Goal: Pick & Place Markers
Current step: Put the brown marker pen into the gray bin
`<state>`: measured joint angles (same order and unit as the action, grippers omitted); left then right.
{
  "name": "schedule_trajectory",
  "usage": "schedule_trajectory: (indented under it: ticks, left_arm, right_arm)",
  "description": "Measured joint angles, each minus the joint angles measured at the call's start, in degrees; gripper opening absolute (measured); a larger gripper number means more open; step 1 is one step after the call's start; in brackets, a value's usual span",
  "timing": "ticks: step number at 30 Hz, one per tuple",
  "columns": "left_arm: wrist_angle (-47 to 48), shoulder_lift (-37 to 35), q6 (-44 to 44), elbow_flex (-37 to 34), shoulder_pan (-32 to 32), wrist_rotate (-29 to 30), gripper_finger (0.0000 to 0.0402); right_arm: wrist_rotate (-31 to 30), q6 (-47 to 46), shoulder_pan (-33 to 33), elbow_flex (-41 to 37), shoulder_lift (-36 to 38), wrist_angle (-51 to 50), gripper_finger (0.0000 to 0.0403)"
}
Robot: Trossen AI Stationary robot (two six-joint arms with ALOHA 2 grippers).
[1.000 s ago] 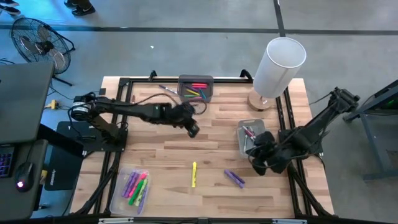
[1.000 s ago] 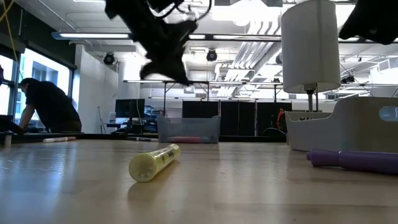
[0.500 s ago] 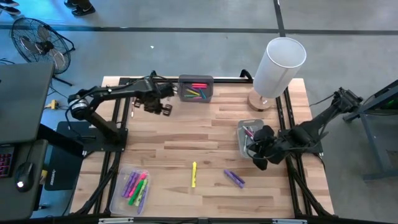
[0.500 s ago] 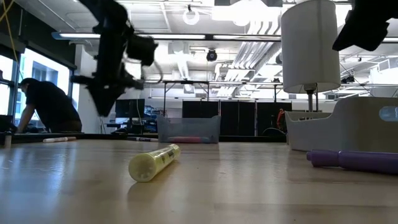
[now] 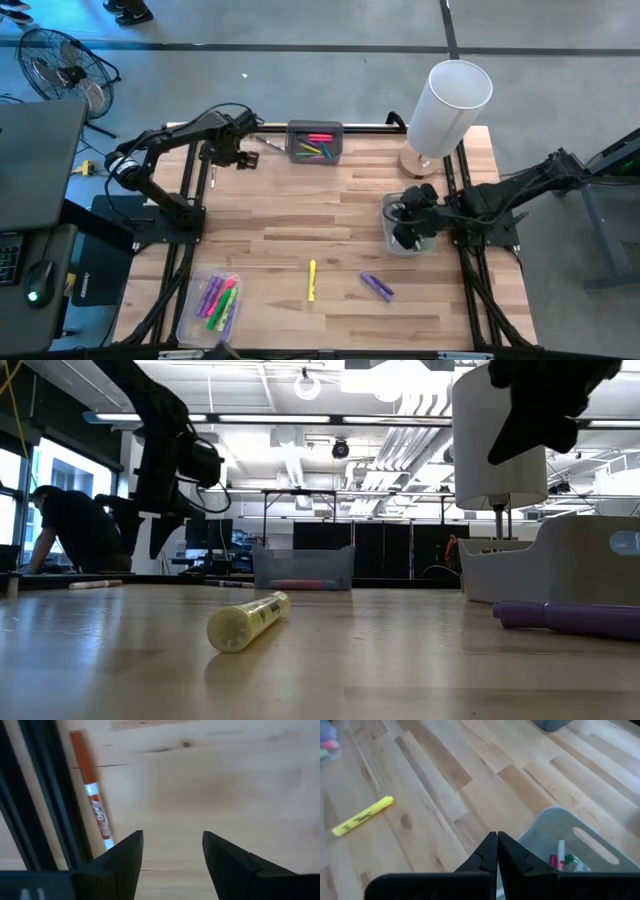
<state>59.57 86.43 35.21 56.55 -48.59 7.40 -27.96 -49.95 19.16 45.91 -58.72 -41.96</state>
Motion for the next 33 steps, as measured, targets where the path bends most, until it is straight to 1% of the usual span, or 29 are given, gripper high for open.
schedule_trajectory:
  ticks: [5,10,14,17,20,22,25,29,31,33]
  left_arm:
    - [0.08,0.00,-1.04,0.00,-5.88,-1.17,0.0204]
    - [0.10,0.00,-2.04,0.00,-10.34,-4.81,0.0204]
    - [0.25,0.00,-2.10,-0.02,-10.69,-6.45,0.0204]
    - [3.03,0.00,-1.70,-0.03,-10.64,-6.52,0.0204]
    - [6.40,0.00,-0.25,-0.09,-8.96,-4.15,0.0204]
    - [6.54,-0.02,1.33,-0.11,-6.85,-2.40,0.0204]
    - [4.72,-0.09,2.49,-0.11,-4.07,-2.10,0.0204]
    - [-0.62,-0.09,5.21,-0.11,-0.77,-1.55,0.0204]
    - [-0.63,-0.09,8.53,-0.11,0.37,1.14,0.0204]
    - [-0.25,-0.09,12.50,-0.11,1.46,6.86,0.0204]
  right_arm:
    - [2.73,3.46,-4.26,0.00,0.00,0.35,0.0000]
    - [3.03,6.07,-6.78,0.00,0.00,1.58,0.0000]
    - [4.48,8.60,-8.09,0.02,0.00,3.36,0.0000]
    - [4.52,9.09,-8.33,0.02,0.00,3.46,0.0000]
    - [4.56,9.33,-8.33,0.02,0.00,3.48,0.0000]
    - [4.57,9.53,-8.33,0.02,-0.01,3.48,0.0000]
    - [4.57,9.95,-8.33,0.02,-0.01,3.65,0.0000]
    - [4.57,9.94,-8.29,0.04,-0.02,3.77,0.0000]
    - [4.81,9.94,-8.29,0.04,-0.02,3.77,0.0000]
    - [5.41,9.94,-8.29,0.04,-0.02,4.01,0.0000]
